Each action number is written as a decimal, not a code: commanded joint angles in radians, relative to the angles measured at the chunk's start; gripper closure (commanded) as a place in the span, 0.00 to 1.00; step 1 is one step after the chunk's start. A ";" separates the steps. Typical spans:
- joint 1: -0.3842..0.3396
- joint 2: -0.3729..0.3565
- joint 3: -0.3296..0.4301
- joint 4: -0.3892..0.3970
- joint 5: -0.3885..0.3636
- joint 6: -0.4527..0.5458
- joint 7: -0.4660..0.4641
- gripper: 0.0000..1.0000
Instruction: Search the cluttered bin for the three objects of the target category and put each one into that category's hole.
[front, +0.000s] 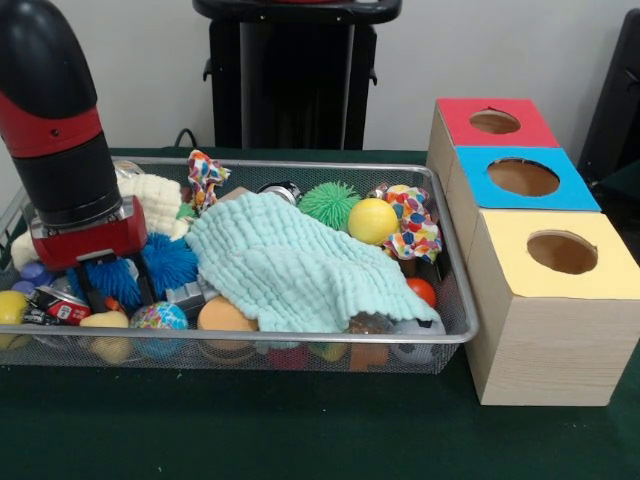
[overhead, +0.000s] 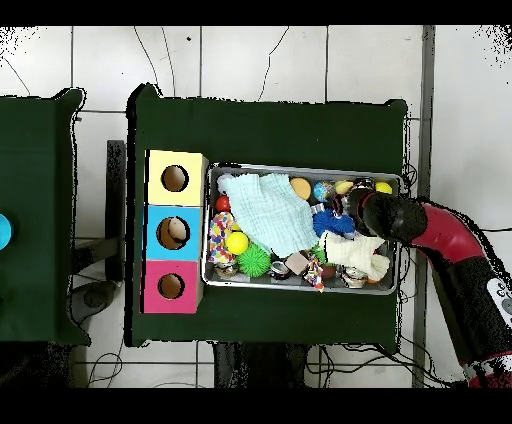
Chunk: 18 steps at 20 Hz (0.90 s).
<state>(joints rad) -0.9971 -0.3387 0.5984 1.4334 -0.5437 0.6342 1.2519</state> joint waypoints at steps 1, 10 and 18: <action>-0.043 0.104 -0.008 -0.001 -0.084 -0.156 -0.046 0.00; -0.037 0.066 -0.016 0.038 -0.096 -0.213 -0.004 0.00; -0.032 0.080 -0.020 0.020 -0.092 -0.208 -0.010 0.00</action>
<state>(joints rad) -1.0186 -0.3427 0.6025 1.4709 -0.5450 0.5702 1.2519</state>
